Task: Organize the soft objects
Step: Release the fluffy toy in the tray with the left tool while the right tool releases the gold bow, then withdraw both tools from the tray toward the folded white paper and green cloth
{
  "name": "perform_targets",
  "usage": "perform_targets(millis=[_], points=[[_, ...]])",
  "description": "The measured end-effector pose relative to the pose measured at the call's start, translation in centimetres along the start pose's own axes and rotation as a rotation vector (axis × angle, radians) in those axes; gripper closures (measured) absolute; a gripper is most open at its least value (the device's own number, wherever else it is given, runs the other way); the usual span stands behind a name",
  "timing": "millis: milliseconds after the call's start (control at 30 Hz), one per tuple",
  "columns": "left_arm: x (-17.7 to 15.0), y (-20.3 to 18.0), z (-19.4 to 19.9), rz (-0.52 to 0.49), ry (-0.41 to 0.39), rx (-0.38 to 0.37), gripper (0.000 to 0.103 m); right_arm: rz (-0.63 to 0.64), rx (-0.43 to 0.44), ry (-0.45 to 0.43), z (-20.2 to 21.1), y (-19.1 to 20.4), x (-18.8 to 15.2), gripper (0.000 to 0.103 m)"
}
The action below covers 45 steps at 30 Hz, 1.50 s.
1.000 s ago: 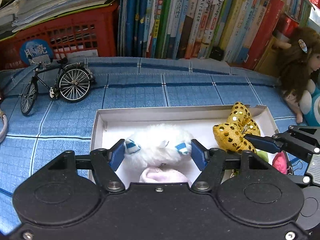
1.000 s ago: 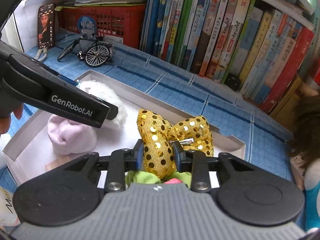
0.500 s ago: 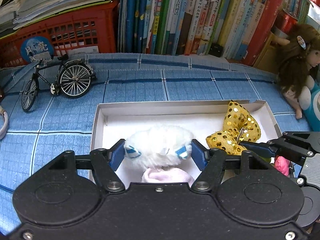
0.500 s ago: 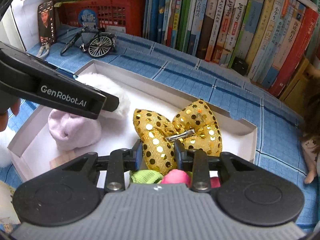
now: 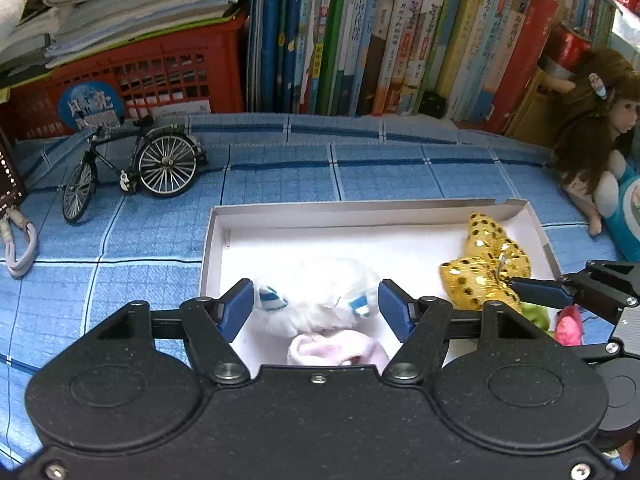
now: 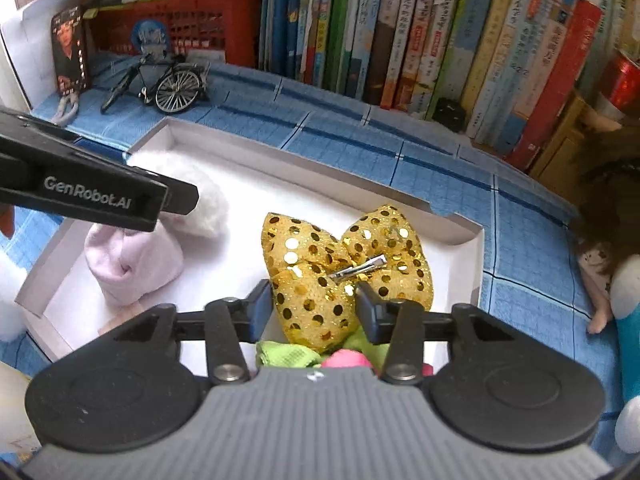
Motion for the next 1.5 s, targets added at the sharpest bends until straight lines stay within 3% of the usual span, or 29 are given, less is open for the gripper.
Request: perform_targets(millis=[333,800,1133,1300,1500], points=[[-0.6,-0.1,4.2,-0.023,-0.051,-0.007,0.031,-0.017,0.032,-0.095,4.3,0.0,0.2,0.026],[-4.7,-1.5,12.1,-0.055,-0.171,-0.082,0.028,-0.018,0.075,-0.253,12.9,0.4,-2.9,0.016],[-8.9,-2.3,17.0,-0.044,-0.267,-0.153,0.026,-0.027,0.06,-0.397,18.1,-0.9,-6.6,0.013],[-11.3,-2.0,19.0,-0.042,-0.334,-0.154,0.024,-0.015,0.037,-0.464,20.0,-2.2,-9.0,0.006],[-14.2,-1.0,19.7,-0.025,-0.366,-0.139,0.023,-0.023,0.024,-0.512,20.5,-3.1,-12.2,0.004]])
Point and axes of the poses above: each gripper's, at about its wrist camera, not at the fingertips, and z roughly against the way its jaws point, y to its left, x to its top, the point moved 9 cm from there along -z, roughly the way its jaws point, and after that the axes turned 8 degrees about -z, right-handed, at the moved point
